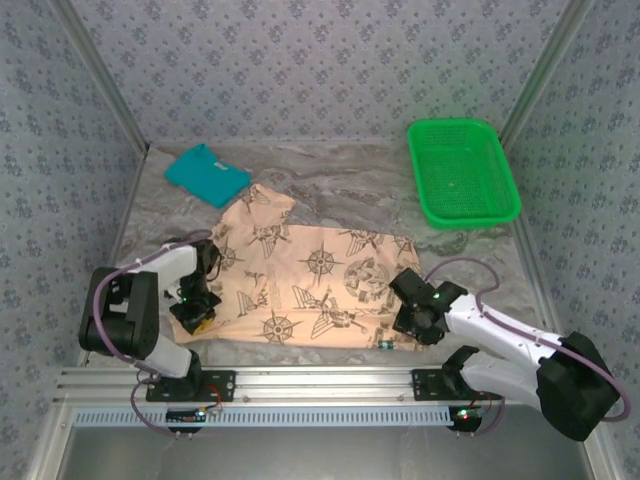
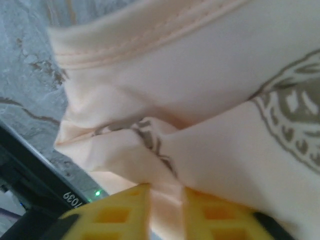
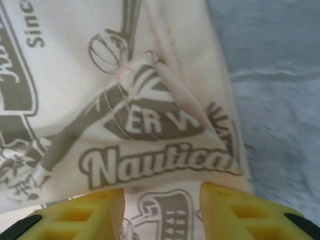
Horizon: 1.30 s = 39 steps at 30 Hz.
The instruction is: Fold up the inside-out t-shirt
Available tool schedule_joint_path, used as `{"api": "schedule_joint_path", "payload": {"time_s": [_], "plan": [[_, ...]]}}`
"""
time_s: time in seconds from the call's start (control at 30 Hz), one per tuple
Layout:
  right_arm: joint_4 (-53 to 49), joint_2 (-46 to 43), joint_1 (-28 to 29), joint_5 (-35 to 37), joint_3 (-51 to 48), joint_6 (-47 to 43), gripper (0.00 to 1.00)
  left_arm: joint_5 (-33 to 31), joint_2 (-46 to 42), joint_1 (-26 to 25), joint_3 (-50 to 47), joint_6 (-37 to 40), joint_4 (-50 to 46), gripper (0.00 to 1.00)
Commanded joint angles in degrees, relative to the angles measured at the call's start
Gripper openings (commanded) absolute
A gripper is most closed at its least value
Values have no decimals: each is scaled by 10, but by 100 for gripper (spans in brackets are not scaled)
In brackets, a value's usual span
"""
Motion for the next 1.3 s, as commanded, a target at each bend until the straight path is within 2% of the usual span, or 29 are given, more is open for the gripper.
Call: {"api": "schedule_joint_path", "payload": {"time_s": [0.0, 0.07, 0.13, 0.17, 0.2, 0.27, 0.3, 0.33, 0.43, 0.57, 0.7, 0.87, 1.1, 1.27], "plan": [[-58, 8, -10, 48, 66, -59, 49, 16, -39, 1, 54, 40, -43, 35], [-49, 36, -23, 74, 121, -114, 51, -15, -42, 1, 126, 71, -68, 43], [-12, 79, -50, 63, 166, -191, 52, -44, -39, 0, 203, 135, -53, 49], [2, 106, -69, 59, 193, -226, 52, -48, -33, 0, 242, 175, -36, 57], [20, 129, -84, 50, 213, -258, 53, -27, -27, 0, 268, 228, -6, 61], [38, 181, -109, 43, 255, -333, 54, 68, -12, -1, 321, 332, 73, 77], [45, 200, -121, 45, 268, -352, 54, 112, -1, 0, 342, 364, 98, 80], [59, 221, -136, 39, 284, -380, 54, 152, 16, 0, 367, 401, 124, 81], [99, 277, -165, -1, 337, -465, 56, 192, 88, 0, 435, 464, 171, 83], [94, 353, -168, 11, 434, -505, 56, 240, 233, -1, 585, 547, 133, 80], [84, 388, -180, 30, 462, -471, 57, 216, 370, -13, 740, 581, 110, 79], [74, 382, -195, 23, 455, -445, 58, 179, 528, -29, 934, 606, 22, 80], [59, 363, -209, 26, 429, -431, 58, 115, 614, -38, 993, 582, 33, 81], [75, 346, -238, 11, 400, -410, 58, 102, 645, -38, 1002, 575, 37, 81]]}}
